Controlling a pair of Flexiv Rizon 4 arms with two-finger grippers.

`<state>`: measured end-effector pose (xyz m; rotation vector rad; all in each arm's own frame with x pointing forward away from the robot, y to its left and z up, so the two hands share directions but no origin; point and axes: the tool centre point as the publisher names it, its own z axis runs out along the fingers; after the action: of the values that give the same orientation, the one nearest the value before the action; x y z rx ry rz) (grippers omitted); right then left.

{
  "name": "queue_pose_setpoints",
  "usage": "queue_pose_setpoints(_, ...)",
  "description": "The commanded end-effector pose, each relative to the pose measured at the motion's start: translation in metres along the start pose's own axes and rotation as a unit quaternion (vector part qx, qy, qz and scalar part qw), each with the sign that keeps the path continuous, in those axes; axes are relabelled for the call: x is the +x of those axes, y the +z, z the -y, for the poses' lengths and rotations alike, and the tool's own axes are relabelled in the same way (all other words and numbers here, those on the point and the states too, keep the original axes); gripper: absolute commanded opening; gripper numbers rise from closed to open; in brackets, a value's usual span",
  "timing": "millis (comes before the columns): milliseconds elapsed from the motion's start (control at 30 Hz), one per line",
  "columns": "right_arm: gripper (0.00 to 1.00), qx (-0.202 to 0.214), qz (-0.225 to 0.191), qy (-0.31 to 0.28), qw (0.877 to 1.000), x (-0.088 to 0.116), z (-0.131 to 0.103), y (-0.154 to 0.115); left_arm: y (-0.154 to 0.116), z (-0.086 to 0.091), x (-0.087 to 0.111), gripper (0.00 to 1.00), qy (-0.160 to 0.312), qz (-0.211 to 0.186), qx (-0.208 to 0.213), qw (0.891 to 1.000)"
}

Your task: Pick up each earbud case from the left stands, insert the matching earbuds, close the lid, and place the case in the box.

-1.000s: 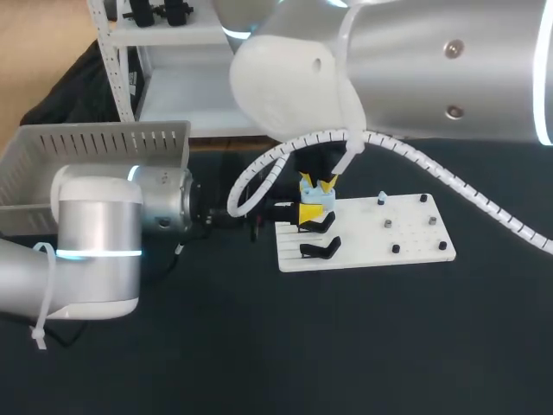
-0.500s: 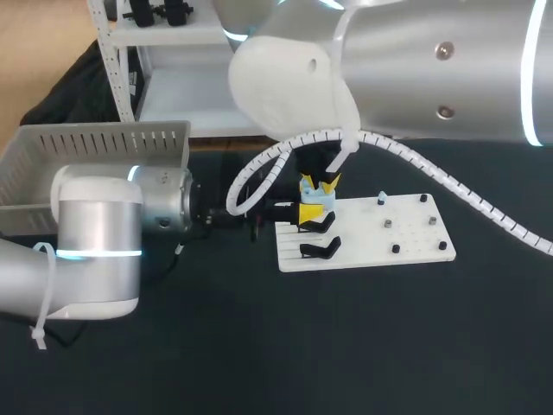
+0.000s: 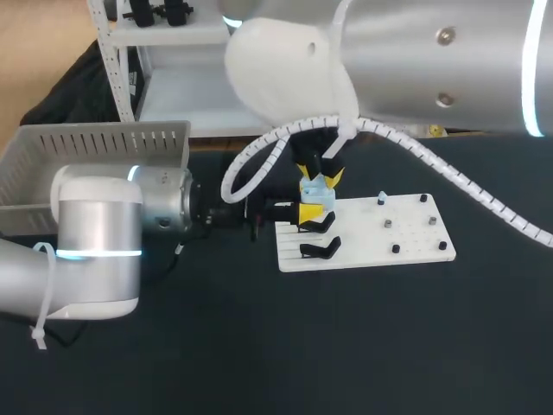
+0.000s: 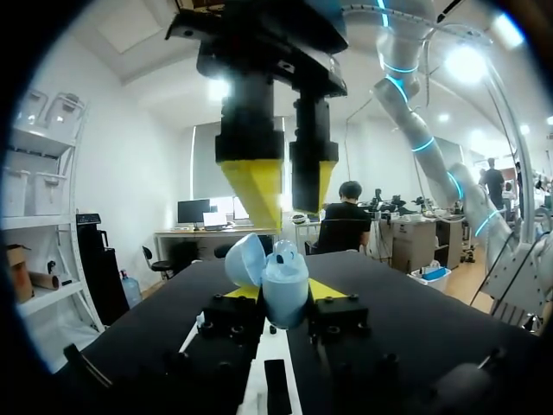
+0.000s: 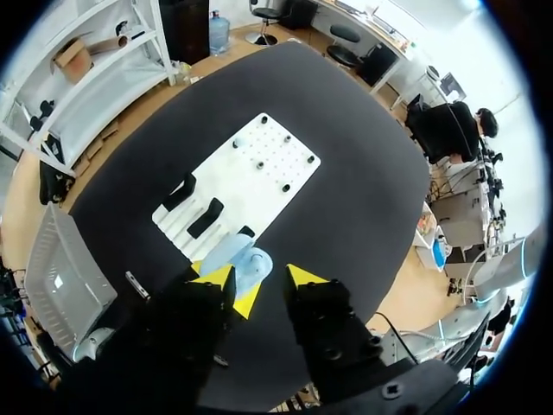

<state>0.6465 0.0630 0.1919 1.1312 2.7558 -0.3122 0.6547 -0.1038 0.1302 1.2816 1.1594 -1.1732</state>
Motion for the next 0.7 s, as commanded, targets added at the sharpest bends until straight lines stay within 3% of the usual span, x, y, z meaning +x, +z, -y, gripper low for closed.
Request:
queue_pose_setpoints(33, 0.33, -0.046, -0.004, 0.002, 0.999, 0.000, 0.030, -0.007, 0.001, 0.002, 0.000, 0.00, 0.001, 0.000, -0.003, 1.000)
queue_pose_setpoints(133, 0.35, -0.077, -0.013, -0.032, 0.996, -0.007, 0.037, -0.008, 0.001, 0.002, 0.000, 0.00, 0.001, 0.000, -0.003, 1.000)
queue_pose_setpoints(367, 0.42, -0.130, 0.011, -0.133, 0.983, -0.038, 0.044, 0.000, 0.001, 0.002, 0.000, 0.00, 0.001, 0.000, -0.003, 1.000)
queue_pose_setpoints(700, 0.42, -0.169, 0.015, -0.171, 0.970, -0.093, 0.050, 0.021, 0.001, 0.002, 0.000, 0.00, 0.001, 0.000, -0.003, 1.000)
